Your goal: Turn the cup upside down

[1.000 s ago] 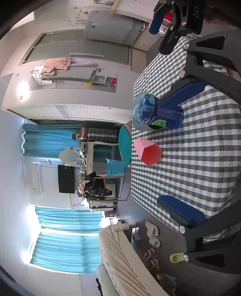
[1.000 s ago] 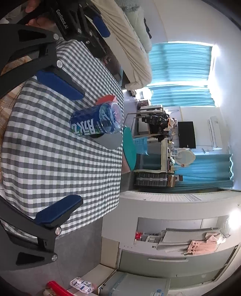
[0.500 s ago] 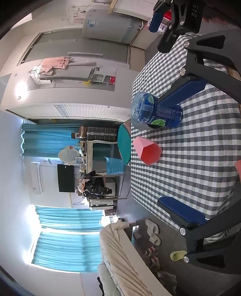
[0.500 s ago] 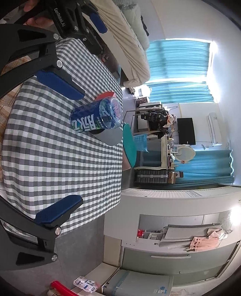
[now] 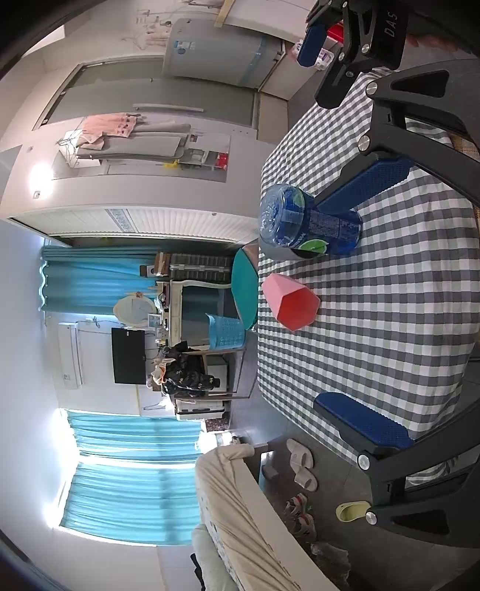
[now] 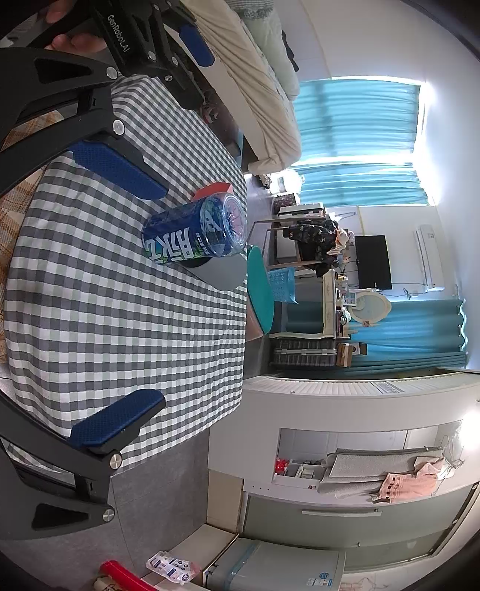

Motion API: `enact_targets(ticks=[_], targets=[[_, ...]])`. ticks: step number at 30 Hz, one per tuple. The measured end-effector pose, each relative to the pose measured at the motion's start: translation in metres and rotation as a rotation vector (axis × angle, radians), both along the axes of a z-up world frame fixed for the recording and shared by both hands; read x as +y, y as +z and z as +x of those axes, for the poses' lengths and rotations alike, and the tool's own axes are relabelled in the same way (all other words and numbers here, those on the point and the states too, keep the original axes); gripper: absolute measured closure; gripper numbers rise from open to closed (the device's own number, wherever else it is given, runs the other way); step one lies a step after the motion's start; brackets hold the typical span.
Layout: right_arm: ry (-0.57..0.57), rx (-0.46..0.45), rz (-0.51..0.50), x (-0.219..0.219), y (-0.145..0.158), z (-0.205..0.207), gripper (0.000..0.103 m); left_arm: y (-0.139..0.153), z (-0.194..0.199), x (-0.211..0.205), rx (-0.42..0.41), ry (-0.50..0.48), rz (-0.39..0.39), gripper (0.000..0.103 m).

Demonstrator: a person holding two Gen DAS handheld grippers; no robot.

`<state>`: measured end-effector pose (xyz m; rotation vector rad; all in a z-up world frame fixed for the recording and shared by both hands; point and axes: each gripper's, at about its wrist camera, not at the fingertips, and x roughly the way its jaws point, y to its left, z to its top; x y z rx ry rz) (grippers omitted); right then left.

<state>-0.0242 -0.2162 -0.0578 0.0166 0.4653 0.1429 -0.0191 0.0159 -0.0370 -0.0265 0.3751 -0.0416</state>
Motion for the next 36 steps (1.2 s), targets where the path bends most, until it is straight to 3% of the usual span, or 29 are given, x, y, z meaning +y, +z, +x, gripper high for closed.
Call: enact_targets(ticks=[36], targets=[[0.001,0.029,-0.004,0.0045,-0.0080,0.0069,0.000,0.0012,0.0012,0.0020,0.005,0.005,-0.002,0.003]])
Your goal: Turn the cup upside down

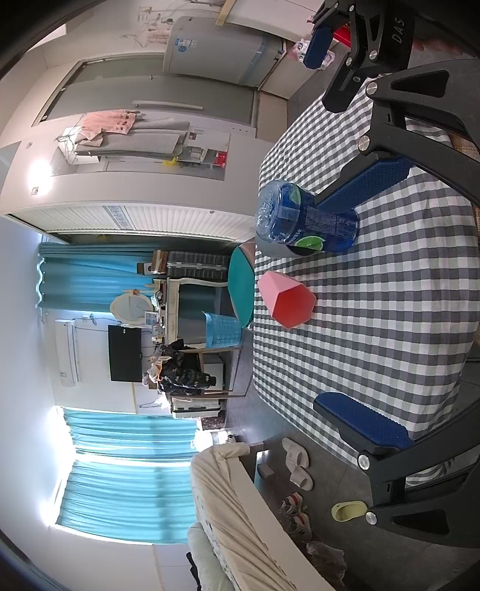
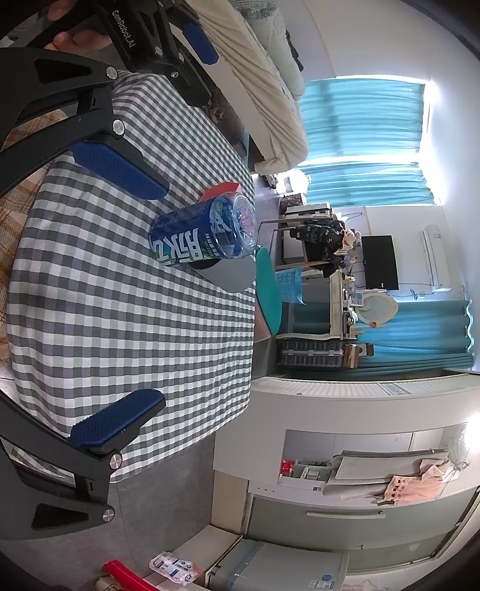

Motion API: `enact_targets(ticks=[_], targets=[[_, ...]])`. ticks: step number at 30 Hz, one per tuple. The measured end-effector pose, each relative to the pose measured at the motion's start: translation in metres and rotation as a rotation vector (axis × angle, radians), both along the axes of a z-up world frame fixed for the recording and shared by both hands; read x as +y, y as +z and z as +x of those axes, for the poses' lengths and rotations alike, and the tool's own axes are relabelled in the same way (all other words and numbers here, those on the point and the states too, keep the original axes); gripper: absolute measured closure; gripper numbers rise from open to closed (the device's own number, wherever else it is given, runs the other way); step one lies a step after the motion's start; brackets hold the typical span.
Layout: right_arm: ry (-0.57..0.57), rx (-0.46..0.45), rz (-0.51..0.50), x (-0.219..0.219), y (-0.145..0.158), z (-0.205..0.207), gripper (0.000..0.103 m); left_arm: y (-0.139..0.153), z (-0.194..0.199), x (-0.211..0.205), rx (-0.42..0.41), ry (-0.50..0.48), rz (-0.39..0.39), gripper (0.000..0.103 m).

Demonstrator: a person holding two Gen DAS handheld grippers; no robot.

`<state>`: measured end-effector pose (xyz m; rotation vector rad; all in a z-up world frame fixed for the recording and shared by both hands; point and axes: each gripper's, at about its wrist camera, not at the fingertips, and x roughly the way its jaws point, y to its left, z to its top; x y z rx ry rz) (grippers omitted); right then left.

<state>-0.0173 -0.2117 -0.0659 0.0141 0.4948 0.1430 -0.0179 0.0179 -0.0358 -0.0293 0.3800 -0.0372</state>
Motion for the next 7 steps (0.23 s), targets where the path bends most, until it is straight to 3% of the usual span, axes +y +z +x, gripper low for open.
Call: enact_targets(ticks=[7], targets=[[0.001,0.007,-0.001,0.0018,-0.0037,0.0011,0.000,-0.0068,-0.0002,-0.0001,0.005,0.003,-0.001,0.003]])
